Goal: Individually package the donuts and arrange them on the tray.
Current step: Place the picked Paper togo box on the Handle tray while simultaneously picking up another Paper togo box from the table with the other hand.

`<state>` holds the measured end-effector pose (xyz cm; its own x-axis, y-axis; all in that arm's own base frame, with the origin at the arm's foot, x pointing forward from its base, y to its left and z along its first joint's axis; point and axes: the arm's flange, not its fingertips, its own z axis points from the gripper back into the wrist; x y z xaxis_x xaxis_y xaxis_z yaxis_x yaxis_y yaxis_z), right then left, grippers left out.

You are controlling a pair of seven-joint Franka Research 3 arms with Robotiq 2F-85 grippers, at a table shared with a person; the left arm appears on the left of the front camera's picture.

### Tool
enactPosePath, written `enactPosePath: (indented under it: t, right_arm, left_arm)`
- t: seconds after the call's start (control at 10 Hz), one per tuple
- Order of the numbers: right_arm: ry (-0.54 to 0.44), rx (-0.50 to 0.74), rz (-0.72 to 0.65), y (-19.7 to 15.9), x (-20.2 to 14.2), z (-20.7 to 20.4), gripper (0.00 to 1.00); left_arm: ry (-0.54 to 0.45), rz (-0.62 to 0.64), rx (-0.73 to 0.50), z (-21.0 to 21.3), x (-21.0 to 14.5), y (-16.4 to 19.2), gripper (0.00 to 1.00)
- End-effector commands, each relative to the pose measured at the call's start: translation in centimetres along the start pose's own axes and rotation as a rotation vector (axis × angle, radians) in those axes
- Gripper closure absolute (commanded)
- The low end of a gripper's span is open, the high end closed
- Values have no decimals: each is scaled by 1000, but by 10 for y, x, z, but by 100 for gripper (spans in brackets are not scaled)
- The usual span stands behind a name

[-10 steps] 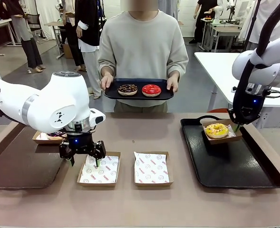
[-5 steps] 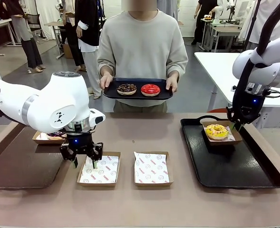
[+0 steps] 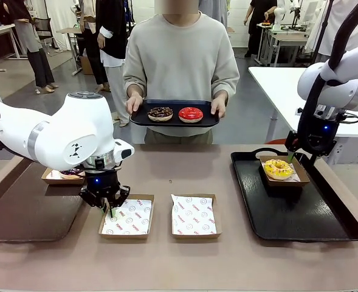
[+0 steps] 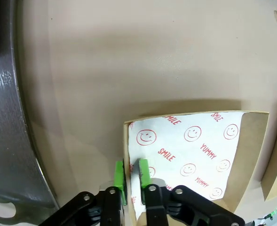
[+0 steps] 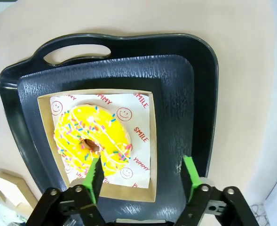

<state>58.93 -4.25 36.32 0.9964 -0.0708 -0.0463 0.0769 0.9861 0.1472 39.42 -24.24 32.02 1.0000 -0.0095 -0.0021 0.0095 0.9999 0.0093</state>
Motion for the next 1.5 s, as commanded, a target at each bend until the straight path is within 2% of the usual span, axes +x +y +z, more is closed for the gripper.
enactPosePath:
  t: [0.0, 0.3, 0.4, 0.6, 0.7, 0.9, 1.1, 1.4]
  right_arm:
    - [-34, 23, 10, -2, -7, 7, 0]
    - [-54, 50, 22, -4, -21, 15, 0]
    - [-61, 110, 55, -4, -30, 21, 0]
    - [13, 452, 171, -16, -65, 38, 0]
    - [6, 553, 205, -29, -82, 45, 0]
    - [-67, 743, 224, -63, -117, 68, 0]
    - [-130, 871, 225, -95, -146, 79, 0]
    - [-264, 1005, 189, -148, -188, 67, 0]
  left_arm:
    - [-16, 10, 7, -1, -1, 0, 100]
    - [-13, 8, 12, 1, -3, 1, 100]
    - [-20, -6, 12, 5, -3, 2, 100]
    - [-39, -41, -38, 41, -3, 10, 100]
    - [-44, -53, -55, 59, 2, 14, 100]
    - [-54, -74, -63, 95, 13, 17, 100]
    - [-51, -77, -60, 127, 32, 16, 100]
    - [-53, -41, -50, 156, 61, 10, 100]
